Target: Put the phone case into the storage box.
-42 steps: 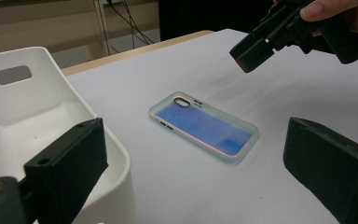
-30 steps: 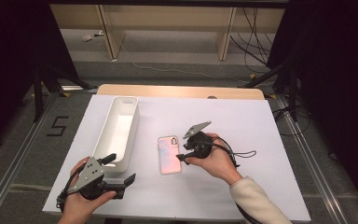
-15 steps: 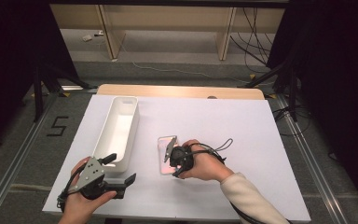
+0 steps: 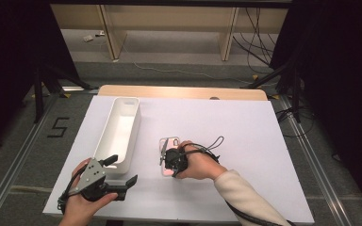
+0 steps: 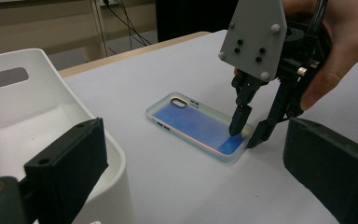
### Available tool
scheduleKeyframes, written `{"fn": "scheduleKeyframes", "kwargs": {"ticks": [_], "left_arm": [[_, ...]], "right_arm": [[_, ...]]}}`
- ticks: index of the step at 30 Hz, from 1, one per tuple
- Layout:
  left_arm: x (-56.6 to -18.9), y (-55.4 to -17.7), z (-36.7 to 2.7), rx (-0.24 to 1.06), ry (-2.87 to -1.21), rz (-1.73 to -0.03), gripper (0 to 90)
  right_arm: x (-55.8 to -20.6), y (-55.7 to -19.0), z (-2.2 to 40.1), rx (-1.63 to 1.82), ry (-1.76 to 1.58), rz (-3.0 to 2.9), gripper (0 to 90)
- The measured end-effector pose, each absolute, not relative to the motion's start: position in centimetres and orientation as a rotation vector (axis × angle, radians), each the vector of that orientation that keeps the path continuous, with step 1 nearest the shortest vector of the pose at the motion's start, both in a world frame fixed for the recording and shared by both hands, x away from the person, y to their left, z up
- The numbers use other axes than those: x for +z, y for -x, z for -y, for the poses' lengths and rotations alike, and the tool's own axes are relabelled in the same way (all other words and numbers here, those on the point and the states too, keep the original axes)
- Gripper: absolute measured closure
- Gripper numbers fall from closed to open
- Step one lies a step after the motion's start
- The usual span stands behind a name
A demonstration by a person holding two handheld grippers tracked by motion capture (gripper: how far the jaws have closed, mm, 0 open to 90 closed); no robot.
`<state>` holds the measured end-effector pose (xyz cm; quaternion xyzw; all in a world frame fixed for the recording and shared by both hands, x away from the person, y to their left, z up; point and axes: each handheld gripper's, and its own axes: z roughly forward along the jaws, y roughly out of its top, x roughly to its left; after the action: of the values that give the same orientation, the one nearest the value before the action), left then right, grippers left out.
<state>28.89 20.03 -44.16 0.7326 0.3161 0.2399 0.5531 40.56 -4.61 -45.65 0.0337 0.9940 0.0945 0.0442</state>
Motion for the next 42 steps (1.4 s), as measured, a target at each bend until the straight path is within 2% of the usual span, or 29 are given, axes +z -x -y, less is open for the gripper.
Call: {"fn": "scheduleKeyframes", "kwargs": {"ticks": [17, 21, 28, 32, 42], "left_arm": [[-44.1, -28.8, -20.0, 0.576, -1.740, -0.748, 5.6], [-44.1, -28.8, -20.0, 0.575, -1.741, -0.749, 5.6], [-44.1, -28.8, -20.0, 0.575, -1.742, -0.748, 5.6], [-44.1, -28.9, -20.0, 0.576, -1.740, -0.748, 5.7], [-44.1, -28.8, -20.0, 0.575, -1.744, -0.749, 5.7]], "right_arm": [[-45.5, -40.1, 4.0, 0.201, -0.064, -3.046, 85.5], [-45.7, -40.3, 4.0, 0.241, 0.028, -3.023, 86.5], [-45.5, -39.7, 4.0, 0.201, -0.038, -3.023, 87.9], [-45.7, -40.1, 4.1, 0.247, 0.078, -2.992, 88.4], [-45.4, -39.3, 4.7, 0.265, -0.007, -2.975, 88.8]]}}
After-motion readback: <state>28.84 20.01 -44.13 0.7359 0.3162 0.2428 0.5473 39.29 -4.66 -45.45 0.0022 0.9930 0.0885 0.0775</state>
